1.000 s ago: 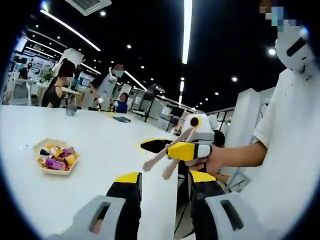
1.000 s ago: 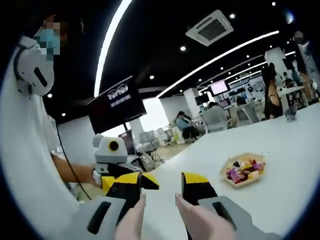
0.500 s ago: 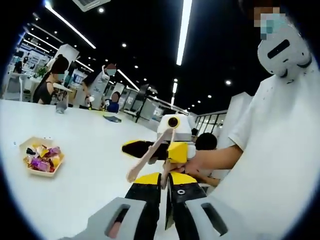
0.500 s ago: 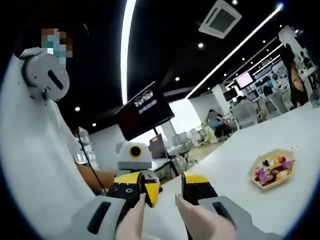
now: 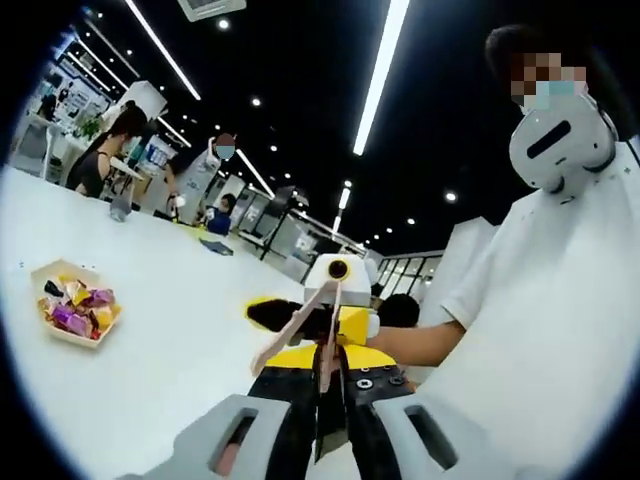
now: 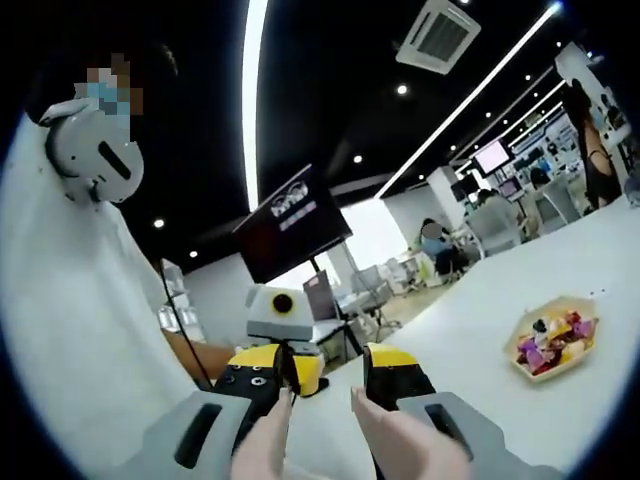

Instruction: Place the target food into the container with the food tongs after gripping and lifting it, then release it inside without dropping or visibly crushing the food.

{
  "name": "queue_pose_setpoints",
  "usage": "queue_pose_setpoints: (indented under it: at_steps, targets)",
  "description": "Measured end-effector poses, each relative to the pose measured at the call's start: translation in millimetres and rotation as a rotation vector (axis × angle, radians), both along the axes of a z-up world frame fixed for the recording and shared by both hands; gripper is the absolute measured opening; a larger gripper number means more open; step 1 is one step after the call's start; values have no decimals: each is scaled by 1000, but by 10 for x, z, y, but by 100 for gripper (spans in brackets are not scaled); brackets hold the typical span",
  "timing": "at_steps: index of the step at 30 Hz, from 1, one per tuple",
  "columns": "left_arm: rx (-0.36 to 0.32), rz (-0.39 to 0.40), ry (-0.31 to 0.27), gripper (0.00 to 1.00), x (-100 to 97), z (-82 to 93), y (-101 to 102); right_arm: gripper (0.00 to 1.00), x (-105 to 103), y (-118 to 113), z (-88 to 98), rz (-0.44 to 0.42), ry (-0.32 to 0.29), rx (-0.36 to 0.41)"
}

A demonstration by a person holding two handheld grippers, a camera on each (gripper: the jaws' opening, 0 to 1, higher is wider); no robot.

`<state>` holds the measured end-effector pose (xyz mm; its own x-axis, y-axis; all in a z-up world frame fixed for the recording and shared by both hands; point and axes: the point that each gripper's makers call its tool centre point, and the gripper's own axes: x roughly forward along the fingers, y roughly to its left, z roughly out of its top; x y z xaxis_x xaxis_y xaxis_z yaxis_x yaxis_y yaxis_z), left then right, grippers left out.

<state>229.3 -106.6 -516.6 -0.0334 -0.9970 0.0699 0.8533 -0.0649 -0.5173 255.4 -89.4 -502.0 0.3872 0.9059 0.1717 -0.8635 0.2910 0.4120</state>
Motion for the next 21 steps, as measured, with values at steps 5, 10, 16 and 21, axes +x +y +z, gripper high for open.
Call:
queue_pose_setpoints:
  at_steps: [5,10,16,21]
  targets:
    - [38,-33,-23,6,-30,-97,6,31,21,64,-51,0,4,-19]
    - [28,-33,-12,6,17,-95,19,31,34,68,-41,8,13,-6]
    - [41,-61,-23,2,-29,-136,20,32,62,68,-66,17,24,-7]
    - [45,-64,-39,1,-32,-128,17,32,67,63,-59,16,26,-4]
